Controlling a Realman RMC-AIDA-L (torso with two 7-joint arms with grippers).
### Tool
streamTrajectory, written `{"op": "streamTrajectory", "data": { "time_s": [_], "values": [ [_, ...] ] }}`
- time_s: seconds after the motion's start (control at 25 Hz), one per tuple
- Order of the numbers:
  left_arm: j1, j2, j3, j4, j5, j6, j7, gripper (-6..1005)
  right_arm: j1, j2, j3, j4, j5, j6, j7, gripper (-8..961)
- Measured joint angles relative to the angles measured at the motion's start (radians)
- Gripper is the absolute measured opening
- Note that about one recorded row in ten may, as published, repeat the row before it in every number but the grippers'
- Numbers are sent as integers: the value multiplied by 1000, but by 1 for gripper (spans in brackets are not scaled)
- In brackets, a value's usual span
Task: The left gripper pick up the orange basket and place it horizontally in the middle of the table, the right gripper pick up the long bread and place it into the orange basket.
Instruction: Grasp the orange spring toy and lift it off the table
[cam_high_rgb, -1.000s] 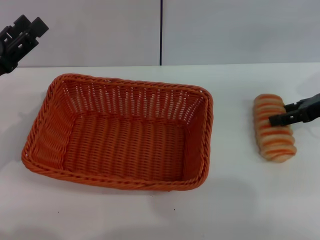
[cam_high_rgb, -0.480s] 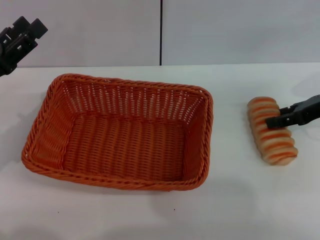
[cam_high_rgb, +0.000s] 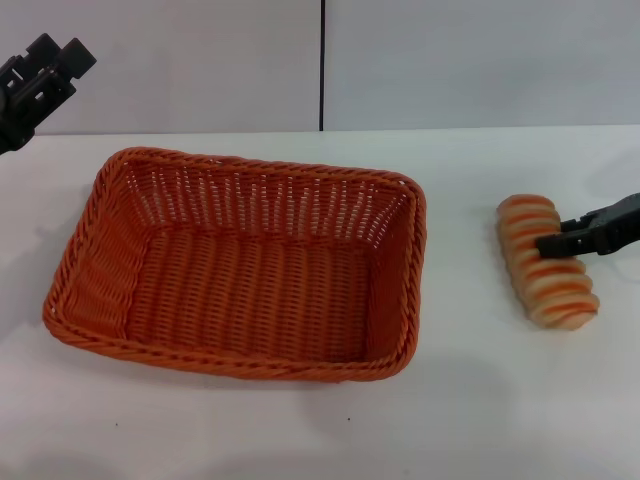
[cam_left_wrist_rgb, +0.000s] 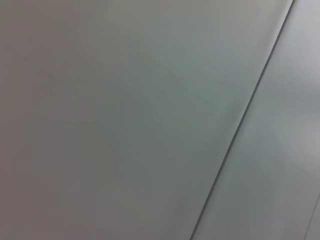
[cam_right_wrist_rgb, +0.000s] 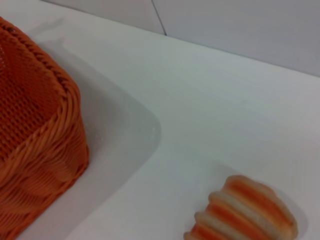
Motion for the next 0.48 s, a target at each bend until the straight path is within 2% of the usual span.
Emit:
{"op": "streamTrajectory", "data": {
  "time_s": [0.08,0.12,0.28,0.48],
  "values": [
    [0,-1,0,0,0,0,0,796,-4,5,-1,-12,1,1,-2,468],
    [1,-1,0,0,0,1,0,796,-12,16,-2,-35,1,6,-5,463],
    [1,-2,0,-1,1,3,0,796,-19,26,-6,-61,2,6,-8,447],
    [2,-1,0,-2,1,4,0,796,-20,28,-3,-63,2,3,-10,403]
  ]
}}
